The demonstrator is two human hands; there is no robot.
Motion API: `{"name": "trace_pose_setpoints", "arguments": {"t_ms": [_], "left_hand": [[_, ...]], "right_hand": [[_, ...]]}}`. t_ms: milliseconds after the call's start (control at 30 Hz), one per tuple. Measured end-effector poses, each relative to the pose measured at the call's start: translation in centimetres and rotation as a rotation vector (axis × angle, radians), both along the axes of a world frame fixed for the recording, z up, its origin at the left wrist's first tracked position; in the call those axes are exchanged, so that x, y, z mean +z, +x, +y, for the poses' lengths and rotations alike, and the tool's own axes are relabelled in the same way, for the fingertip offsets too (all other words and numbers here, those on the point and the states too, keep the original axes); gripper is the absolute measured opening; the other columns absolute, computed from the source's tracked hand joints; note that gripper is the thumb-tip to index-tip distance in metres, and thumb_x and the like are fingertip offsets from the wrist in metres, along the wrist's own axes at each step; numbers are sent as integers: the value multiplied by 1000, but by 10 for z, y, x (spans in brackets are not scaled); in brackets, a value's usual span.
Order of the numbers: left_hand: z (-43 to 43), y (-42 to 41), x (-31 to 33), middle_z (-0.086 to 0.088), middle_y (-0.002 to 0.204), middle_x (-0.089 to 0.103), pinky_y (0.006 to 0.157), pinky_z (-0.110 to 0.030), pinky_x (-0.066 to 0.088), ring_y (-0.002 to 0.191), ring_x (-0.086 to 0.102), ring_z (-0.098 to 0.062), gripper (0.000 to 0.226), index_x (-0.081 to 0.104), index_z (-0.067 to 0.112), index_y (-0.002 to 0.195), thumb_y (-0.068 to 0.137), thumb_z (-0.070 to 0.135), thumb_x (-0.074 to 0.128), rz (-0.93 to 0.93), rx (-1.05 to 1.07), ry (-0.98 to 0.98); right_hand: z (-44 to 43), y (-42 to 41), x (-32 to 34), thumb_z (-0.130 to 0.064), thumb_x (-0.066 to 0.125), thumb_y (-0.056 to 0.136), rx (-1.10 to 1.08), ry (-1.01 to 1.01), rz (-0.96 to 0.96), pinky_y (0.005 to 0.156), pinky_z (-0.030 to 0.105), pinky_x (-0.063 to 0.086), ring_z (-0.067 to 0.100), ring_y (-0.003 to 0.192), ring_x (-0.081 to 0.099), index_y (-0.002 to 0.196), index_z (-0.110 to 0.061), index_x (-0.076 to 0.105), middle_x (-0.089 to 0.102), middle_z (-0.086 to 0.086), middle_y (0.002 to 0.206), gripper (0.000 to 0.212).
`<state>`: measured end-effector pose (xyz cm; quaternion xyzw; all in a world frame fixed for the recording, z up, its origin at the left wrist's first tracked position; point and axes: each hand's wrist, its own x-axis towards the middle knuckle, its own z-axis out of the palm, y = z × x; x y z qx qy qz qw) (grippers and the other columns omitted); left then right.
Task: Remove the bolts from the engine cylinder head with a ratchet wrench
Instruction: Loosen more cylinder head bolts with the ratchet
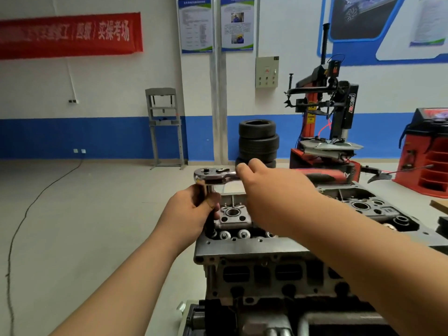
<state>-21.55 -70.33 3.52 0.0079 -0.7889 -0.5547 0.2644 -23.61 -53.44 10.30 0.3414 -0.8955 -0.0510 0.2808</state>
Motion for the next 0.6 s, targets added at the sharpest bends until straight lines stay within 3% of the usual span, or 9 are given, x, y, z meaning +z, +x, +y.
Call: {"name": "trace_pose_setpoints", "arguments": {"t_ms": [133, 200, 267, 333, 400, 500, 567, 600], "left_hand": [[1, 1, -2, 1, 71, 71, 54, -17, 50, 63, 69, -14, 9, 67, 20, 83, 92, 19, 64, 49, -15, 48], [2, 0, 0, 1, 71, 72, 57, -21, 52, 65, 70, -15, 6, 68, 21, 83, 89, 21, 68, 32, -8, 80], [5, -6, 5, 0, 70, 72, 66, -31, 54, 70, 72, -18, 6, 67, 20, 82, 86, 22, 71, -6, 33, 77], [11, -12, 10, 0, 67, 71, 71, -34, 55, 75, 73, -21, 12, 64, 18, 75, 84, 21, 71, -61, 28, 133], [18, -16, 13, -3, 61, 65, 62, -32, 55, 63, 71, -23, 26, 62, 19, 61, 87, 18, 67, -112, -68, 271], [21, -24, 7, 3, 46, 45, 47, -27, 38, 38, 43, -14, 42, 54, 23, 46, 86, 17, 62, -106, -31, 319], [21, -26, 4, 4, 43, 39, 48, -29, 34, 38, 36, -14, 38, 51, 23, 44, 80, 17, 60, -74, 37, 327], [22, -26, 4, 4, 43, 39, 49, -30, 33, 39, 37, -14, 34, 52, 23, 44, 77, 17, 59, -65, 56, 339]], "right_hand": [[13, 41, -8, -30, 52, 88, 97, -3, 45, 42, 25, 15, 14, 51, 29, 129, -18, 30, 39, 3, 91, 48], [11, 36, -11, -30, 54, 86, 76, -28, 1, 42, 26, 19, 19, 60, 38, 132, -18, 26, 44, 4, 102, 55], [8, 15, -11, -23, 57, 83, 56, -86, -70, 49, 27, 32, 22, 78, 47, 137, -19, 22, 44, 3, 121, 64], [2, -17, -10, -12, 57, 80, 82, -112, -190, 72, 32, 42, 25, 102, 51, 141, -21, 21, 39, 2, 135, 72], [-9, -52, -9, 0, 52, 80, 189, -242, -366, 87, 32, 42, 22, 116, 48, 141, -25, 30, 41, -4, 137, 69], [-45, -83, -8, 10, 40, 85, 402, -653, -770, 82, 24, 49, 16, 103, 57, 120, -20, 57, 53, -13, 112, 50], [-73, -90, -5, 11, 42, 84, 448, -760, -901, 76, 27, 53, 20, 99, 60, 103, -14, 67, 62, 0, 110, 40], [-84, -92, -3, 12, 45, 83, 462, -766, -940, 82, 34, 55, 24, 103, 60, 94, -14, 68, 64, 5, 111, 37]]}}
